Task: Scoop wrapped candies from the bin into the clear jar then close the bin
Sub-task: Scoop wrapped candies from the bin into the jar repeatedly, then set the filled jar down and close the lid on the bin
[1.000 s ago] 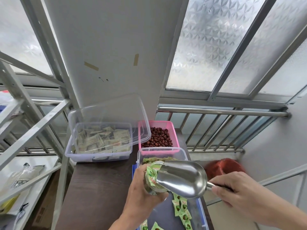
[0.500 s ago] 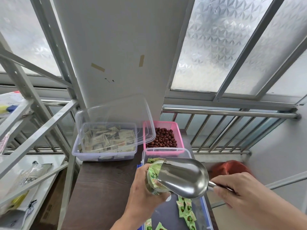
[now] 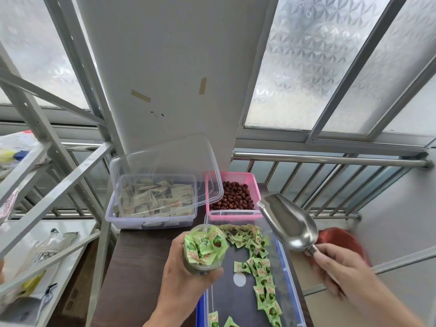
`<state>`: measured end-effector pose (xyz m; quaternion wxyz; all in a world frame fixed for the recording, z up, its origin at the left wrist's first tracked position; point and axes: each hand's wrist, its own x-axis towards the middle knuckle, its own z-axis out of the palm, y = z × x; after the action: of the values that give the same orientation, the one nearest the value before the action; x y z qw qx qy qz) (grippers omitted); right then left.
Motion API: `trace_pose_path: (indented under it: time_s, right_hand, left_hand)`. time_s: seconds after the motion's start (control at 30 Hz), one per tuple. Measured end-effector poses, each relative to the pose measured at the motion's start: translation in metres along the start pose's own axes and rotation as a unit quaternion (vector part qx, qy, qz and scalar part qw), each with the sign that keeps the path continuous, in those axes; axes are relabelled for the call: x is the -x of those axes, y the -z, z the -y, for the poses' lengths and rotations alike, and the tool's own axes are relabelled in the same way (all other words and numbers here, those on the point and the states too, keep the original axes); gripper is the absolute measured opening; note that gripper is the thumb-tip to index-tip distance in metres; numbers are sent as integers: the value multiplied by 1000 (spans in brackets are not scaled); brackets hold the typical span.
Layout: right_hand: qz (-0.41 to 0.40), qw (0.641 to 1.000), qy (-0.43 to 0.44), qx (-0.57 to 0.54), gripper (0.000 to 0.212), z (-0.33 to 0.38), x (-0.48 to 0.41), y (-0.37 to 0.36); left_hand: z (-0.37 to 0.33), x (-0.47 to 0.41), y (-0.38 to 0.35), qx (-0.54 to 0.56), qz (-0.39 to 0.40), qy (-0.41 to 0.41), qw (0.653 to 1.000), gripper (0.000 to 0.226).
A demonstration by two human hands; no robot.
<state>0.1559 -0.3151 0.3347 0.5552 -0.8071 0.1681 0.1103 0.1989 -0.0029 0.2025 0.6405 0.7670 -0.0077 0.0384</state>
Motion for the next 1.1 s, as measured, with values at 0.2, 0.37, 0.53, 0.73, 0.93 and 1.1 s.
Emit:
trace_pose_path:
  time_s: [0.2, 0.37, 0.53, 0.73, 0.93, 1.1]
  right_hand:
    - [68, 978, -183, -69, 19, -88, -33, -103]
    - [90, 971, -217, -41, 16, -123, -51, -164]
    - [46, 975, -219, 2, 15, -140, -61, -189]
    - [76, 962, -189, 180, 31, -125, -63, -182]
    - [-110, 968, -85, 207, 27, -82, -93, -140]
    - [-100, 989, -11, 105, 40, 6, -181, -159]
  left_hand:
    - [25, 3, 46, -39, -104, 88, 990, 94]
    - [59, 7, 59, -60, -138, 166, 975, 98]
    - [84, 11, 52, -78, -141, 216, 963, 100]
    - [85, 11, 51, -80, -91, 236, 964, 109]
    - [85, 42, 84, -52, -28, 286, 956, 140]
    - [89, 55, 138, 103, -20, 323, 941, 66]
